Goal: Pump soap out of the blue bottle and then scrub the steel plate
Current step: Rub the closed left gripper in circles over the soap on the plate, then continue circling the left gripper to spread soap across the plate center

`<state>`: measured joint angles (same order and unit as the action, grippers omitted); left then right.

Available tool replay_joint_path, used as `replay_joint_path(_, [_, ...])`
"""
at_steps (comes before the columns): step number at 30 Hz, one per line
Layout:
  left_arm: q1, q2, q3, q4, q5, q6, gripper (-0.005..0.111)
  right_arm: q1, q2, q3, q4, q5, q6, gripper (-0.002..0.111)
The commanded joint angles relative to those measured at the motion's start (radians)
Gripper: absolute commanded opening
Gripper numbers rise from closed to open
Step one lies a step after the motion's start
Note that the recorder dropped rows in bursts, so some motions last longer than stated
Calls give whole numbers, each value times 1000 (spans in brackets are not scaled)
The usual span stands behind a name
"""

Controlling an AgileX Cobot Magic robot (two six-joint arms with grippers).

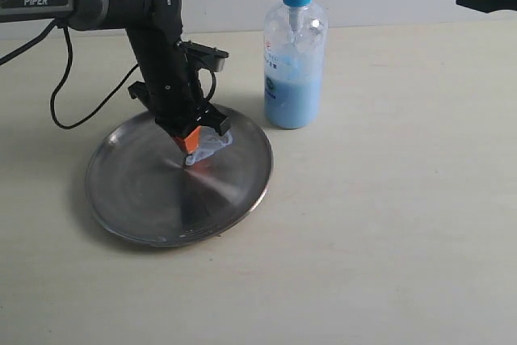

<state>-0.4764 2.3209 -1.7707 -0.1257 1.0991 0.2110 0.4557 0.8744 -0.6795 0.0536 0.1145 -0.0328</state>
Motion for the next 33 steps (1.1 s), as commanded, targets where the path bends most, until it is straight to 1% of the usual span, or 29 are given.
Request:
replay_joint_path(1, [-2, -7, -8, 5, 19, -10, 0, -2, -1, 5, -2, -9, -1, 0])
replay_joint_path(18, [-2, -6, 28, -12, 32, -3, 0, -2, -1, 5, 0, -9, -1, 0])
replay_joint_path(24, [-24, -6, 28, -47, 18, 15, 0, -2, -1, 5, 0, -9, -1, 0])
replay_joint_path(26, [-45, -6, 28, -49, -27, 19, 0, -2, -1, 5, 0, -9, -1, 0])
replay_joint_path(27, [-52, -6, 28, -49, -76, 19, 0, -2, -1, 5, 0, -9, -1, 0])
replay_joint_path(29, [-57, -5, 28, -73, -154, 14, 0, -2, -1, 5, 0, -9, -1, 0])
replay_joint_path(33, [-61, -5, 28, -98, -263, 12, 0, -2, -1, 5, 0, -9, -1, 0])
